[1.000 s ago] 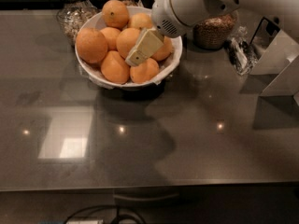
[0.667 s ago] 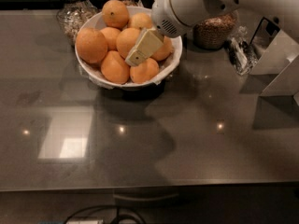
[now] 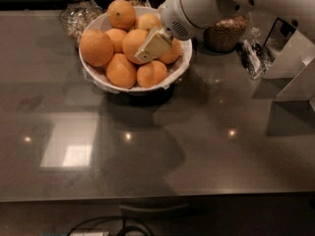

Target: Pick orange from white bowl

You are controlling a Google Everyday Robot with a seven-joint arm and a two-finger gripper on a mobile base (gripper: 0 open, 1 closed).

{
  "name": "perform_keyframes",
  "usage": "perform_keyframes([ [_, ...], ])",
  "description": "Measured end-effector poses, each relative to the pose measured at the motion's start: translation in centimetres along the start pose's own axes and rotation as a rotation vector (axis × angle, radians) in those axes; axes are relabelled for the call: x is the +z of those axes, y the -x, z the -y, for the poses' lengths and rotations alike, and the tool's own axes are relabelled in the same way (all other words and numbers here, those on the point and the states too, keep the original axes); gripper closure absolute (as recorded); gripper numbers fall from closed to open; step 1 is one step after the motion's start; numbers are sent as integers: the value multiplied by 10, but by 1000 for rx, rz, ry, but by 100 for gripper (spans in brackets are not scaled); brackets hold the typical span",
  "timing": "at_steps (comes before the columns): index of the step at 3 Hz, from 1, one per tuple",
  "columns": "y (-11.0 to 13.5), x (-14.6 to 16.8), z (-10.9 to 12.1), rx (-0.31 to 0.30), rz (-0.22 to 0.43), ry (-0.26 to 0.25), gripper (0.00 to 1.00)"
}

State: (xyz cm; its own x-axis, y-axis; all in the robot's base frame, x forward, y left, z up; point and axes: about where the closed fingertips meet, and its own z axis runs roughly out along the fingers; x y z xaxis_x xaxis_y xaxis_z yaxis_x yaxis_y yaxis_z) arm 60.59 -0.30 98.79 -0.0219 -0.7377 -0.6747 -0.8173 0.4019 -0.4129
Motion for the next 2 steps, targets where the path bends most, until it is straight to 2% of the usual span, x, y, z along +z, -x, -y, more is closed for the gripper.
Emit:
perform_keyframes([
  [1,-4,0,4,-11,-8,-25,16],
  [2,-4,12,9,-27,3,-25,13],
])
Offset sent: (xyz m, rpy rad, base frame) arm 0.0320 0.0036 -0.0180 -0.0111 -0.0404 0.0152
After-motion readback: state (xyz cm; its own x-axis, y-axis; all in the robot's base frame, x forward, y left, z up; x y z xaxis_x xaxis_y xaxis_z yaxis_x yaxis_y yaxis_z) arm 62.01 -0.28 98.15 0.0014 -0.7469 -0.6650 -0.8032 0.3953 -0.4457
